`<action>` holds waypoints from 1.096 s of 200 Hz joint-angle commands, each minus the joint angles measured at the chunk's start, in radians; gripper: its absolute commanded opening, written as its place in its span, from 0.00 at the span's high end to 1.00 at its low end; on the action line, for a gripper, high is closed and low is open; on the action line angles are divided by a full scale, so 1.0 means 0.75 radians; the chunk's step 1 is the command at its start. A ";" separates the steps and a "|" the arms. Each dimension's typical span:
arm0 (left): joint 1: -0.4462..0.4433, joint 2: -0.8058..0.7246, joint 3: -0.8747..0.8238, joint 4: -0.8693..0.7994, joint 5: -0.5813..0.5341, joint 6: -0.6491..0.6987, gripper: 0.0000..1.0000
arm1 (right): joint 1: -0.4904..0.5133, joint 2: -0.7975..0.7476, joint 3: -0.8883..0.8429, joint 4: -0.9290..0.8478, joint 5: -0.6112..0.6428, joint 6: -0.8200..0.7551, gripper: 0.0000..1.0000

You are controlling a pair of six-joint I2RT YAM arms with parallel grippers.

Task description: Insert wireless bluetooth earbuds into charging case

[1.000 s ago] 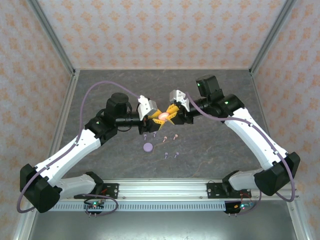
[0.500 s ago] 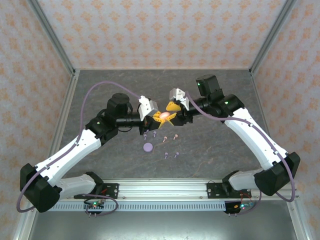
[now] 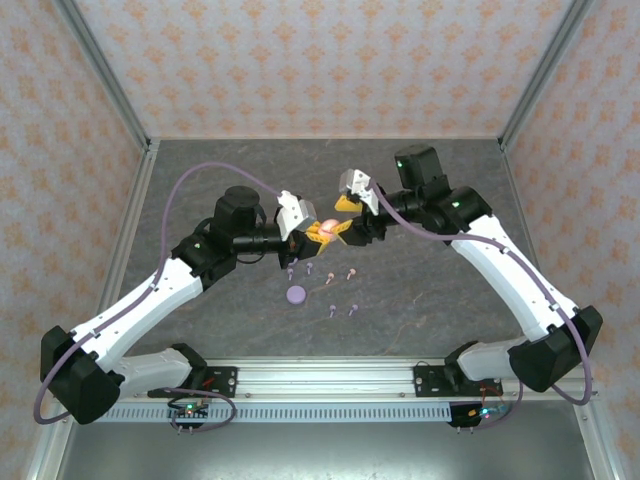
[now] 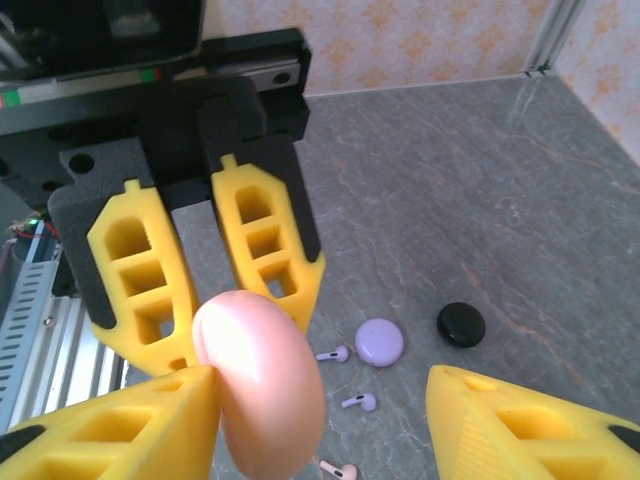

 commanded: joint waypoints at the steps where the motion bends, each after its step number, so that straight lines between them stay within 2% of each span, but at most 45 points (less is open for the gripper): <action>1: -0.017 -0.006 0.006 0.008 0.045 0.033 0.87 | -0.023 -0.014 0.061 0.044 0.093 0.033 0.44; 43: -0.017 -0.007 0.007 0.005 0.036 0.036 0.87 | -0.044 -0.015 0.082 0.004 0.085 0.053 0.45; 73: -0.018 -0.020 -0.007 0.005 0.006 0.030 0.87 | -0.075 -0.127 -0.004 0.062 0.068 0.110 0.45; 91: -0.018 -0.041 -0.029 0.010 -0.002 0.022 0.88 | -0.086 -0.182 -0.090 0.137 0.185 0.235 0.45; 120: -0.017 -0.095 -0.069 0.000 -0.022 0.005 0.89 | -0.091 -0.232 -0.180 0.146 0.504 0.546 0.44; 135: -0.017 -0.130 -0.089 -0.003 -0.029 -0.009 0.90 | -0.090 -0.198 -0.187 0.078 0.564 0.705 0.43; 150: -0.018 -0.163 -0.093 -0.022 -0.037 -0.013 0.90 | -0.091 -0.075 -0.177 0.007 0.581 0.892 0.45; 171: -0.018 -0.218 -0.090 -0.069 -0.063 -0.012 0.90 | -0.074 0.075 -0.177 -0.053 0.531 1.094 0.56; 179: -0.017 -0.239 -0.089 -0.082 -0.071 -0.010 0.90 | -0.046 0.117 -0.196 -0.043 0.544 1.157 0.59; 219: -0.017 -0.335 -0.109 -0.093 -0.097 -0.004 0.91 | 0.155 0.319 -0.251 0.035 0.664 1.414 0.58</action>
